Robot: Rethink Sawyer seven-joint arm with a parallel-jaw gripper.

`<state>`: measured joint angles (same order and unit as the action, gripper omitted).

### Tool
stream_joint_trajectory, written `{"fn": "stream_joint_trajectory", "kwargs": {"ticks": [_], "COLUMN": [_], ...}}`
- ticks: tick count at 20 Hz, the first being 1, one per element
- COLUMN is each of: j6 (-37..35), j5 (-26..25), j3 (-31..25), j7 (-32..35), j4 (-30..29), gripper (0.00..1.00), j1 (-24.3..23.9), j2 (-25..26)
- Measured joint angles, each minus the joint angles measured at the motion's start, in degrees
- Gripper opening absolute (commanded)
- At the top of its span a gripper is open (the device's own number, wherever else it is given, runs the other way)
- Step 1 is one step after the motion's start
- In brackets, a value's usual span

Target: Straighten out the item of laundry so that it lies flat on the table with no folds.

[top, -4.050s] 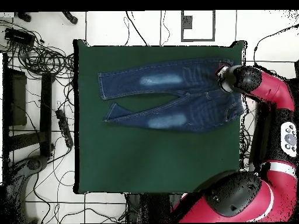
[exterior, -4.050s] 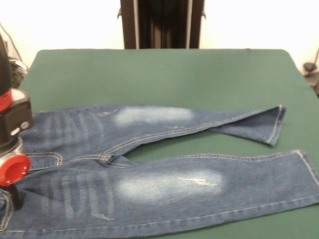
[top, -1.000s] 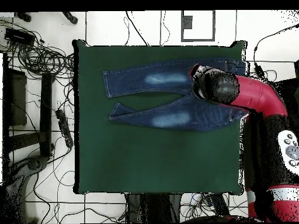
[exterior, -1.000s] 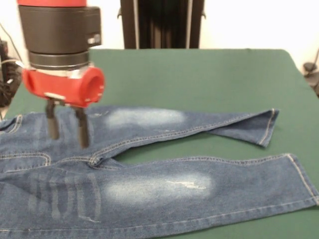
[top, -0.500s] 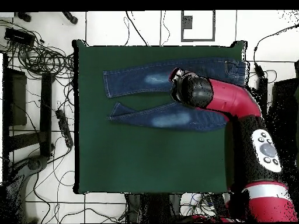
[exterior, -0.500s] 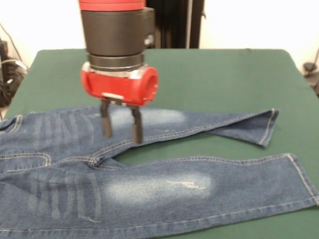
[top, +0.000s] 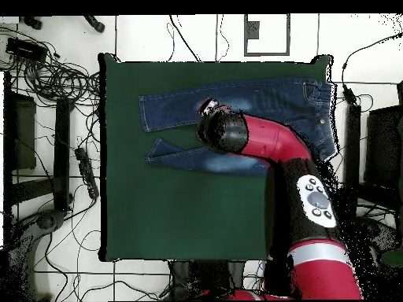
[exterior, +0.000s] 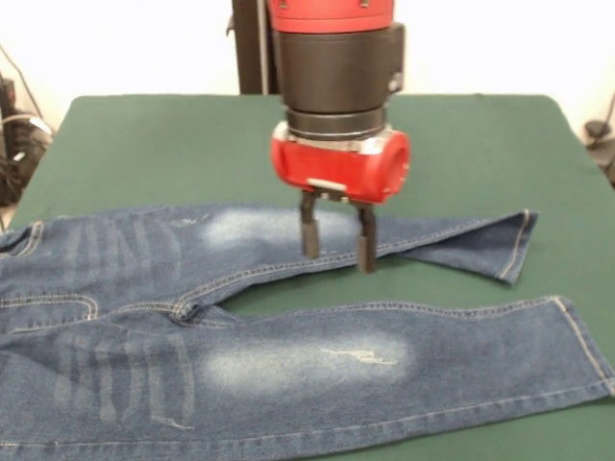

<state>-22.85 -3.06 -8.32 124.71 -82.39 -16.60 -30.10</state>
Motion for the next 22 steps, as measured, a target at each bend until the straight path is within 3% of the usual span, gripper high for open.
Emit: {"fn": "stream_joint_trajectory", "kwargs": {"ticks": [11, 22], "j6": [0.28, -0.46], "j5": [5.48, 11.12], "j3": [9.30, 15.34], "j7": [5.54, 9.27], "j4": [-1.13, -1.08], "gripper": [1.00, 1.00], "j1": [13.15, 22.16], "j2": [-0.46, -2.20]}}
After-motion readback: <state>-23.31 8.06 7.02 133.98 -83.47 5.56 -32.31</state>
